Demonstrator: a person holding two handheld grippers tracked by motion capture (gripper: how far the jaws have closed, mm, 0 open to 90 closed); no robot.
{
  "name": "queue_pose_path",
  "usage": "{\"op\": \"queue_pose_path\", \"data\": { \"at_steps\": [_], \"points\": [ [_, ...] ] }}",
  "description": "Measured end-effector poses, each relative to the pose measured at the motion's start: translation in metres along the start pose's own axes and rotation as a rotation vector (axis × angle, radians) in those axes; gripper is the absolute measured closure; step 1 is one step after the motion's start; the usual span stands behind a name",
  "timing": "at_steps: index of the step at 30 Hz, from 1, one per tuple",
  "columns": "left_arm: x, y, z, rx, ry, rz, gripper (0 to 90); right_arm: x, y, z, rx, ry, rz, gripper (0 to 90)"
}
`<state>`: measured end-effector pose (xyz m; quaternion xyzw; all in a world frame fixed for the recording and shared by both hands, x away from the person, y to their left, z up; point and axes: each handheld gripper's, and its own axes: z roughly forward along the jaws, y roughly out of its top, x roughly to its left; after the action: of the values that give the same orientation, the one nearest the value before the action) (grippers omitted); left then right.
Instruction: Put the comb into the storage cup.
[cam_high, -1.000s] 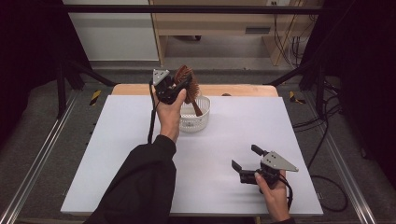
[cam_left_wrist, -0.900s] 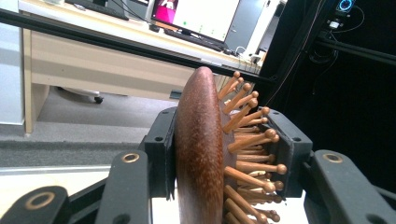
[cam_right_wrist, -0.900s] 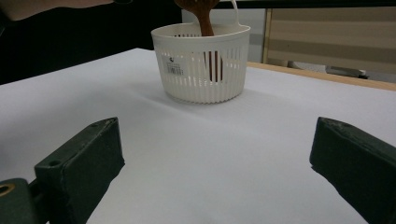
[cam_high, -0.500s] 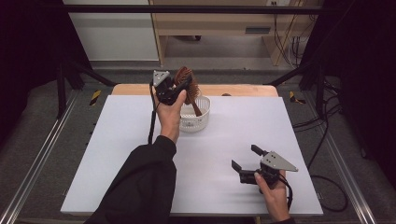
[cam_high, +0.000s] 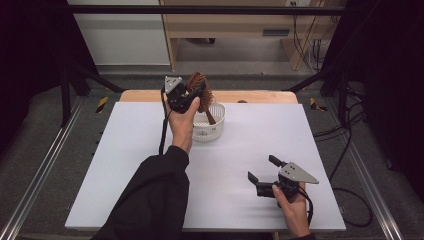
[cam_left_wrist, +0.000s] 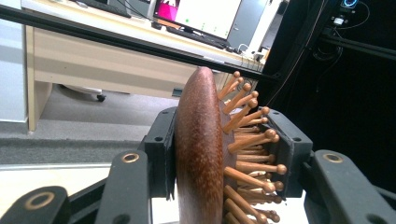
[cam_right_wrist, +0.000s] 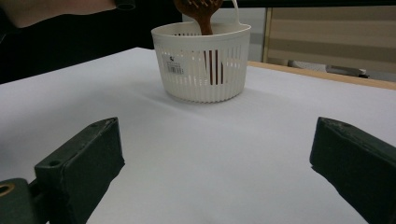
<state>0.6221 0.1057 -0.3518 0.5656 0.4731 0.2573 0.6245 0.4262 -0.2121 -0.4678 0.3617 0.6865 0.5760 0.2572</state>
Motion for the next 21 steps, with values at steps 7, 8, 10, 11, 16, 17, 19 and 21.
{"op": "queue_pose_path", "data": {
  "at_steps": [7,8,10,11,16,17,19,21],
  "points": [
    [0.0005,-0.0016,0.0011,0.001,0.002,0.002,50.7,-0.0001,-0.0002,0.0002,0.0,0.0,0.0,3.0],
    [0.0003,-0.0017,0.0011,0.0,0.002,0.004,50.7,-0.0001,-0.0002,0.0002,0.001,0.001,-0.001,3.0],
    [-0.0004,-0.002,0.0011,-0.002,0.004,0.011,50.7,0.0,-0.0002,0.0003,0.0,0.001,-0.001,3.0],
    [-0.0006,-0.0021,0.0012,-0.002,0.004,0.015,50.7,0.0001,-0.0003,0.0004,0.0,0.001,-0.001,3.0],
    [-0.0007,-0.0027,0.0016,-0.005,0.005,0.016,50.7,0.0001,-0.0003,0.0003,0.001,0.002,0.0,3.0],
    [-0.0007,-0.0029,0.0017,-0.003,0.005,0.021,50.7,0.0,-0.0004,0.0003,0.002,0.004,0.0,3.1],
    [-0.0008,-0.0031,0.0018,-0.005,0.006,0.022,50.7,0.0002,-0.0005,0.0006,0.002,0.004,0.0,3.0],
    [-0.0006,-0.0032,0.002,-0.006,0.007,0.02,50.7,0.0004,-0.0005,0.0007,0.002,0.005,0.0,3.0]
  ]
}}
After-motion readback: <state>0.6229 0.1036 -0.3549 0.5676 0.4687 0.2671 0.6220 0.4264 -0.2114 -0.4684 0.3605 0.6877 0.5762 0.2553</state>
